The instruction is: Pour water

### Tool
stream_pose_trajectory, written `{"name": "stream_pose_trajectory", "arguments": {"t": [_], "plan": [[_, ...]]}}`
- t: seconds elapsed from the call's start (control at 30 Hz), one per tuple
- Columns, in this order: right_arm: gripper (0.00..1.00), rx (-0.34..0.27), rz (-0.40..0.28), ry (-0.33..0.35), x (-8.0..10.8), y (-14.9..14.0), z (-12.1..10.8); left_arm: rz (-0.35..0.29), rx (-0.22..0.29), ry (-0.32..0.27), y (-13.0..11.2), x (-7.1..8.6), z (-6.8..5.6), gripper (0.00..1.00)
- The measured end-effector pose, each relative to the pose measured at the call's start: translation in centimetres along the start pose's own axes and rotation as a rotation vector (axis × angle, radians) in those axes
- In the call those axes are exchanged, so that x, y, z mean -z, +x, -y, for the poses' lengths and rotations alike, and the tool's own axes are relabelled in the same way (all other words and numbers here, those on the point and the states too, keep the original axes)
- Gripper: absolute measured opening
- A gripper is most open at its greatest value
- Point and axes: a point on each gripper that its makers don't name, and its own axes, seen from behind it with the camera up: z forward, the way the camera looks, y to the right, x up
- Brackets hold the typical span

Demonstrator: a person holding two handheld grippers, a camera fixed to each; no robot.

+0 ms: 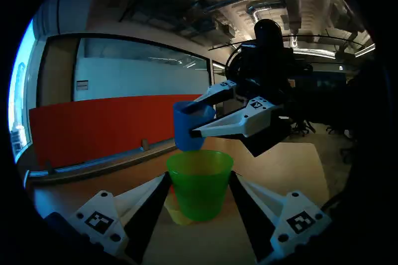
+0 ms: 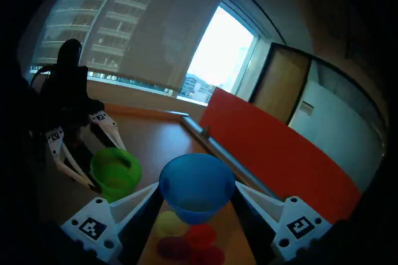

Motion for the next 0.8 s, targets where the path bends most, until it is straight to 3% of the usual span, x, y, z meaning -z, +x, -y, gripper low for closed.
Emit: {"name": "stream_pose_trajectory", "arguments": {"t": [0.43, 0.6, 0.8], "plan": [[0.90, -0.256, 0.055, 0.087, 0.7, -1.8, 2.1, 0.030, -0.007, 0.003, -0.4, 0.3, 0.4, 0.84], [0.90, -0.289, 0.079, 0.107, 0.9, -2.6, 2.4, 0.054, -0.013, 0.003, -0.9, 0.4, 0.6, 0.84], [0.90, -0.270, 0.102, 0.123, 1.1, -3.6, 3.1, 0.093, -0.020, -0.003, -2.0, 0.5, 0.6, 0.84]]}}
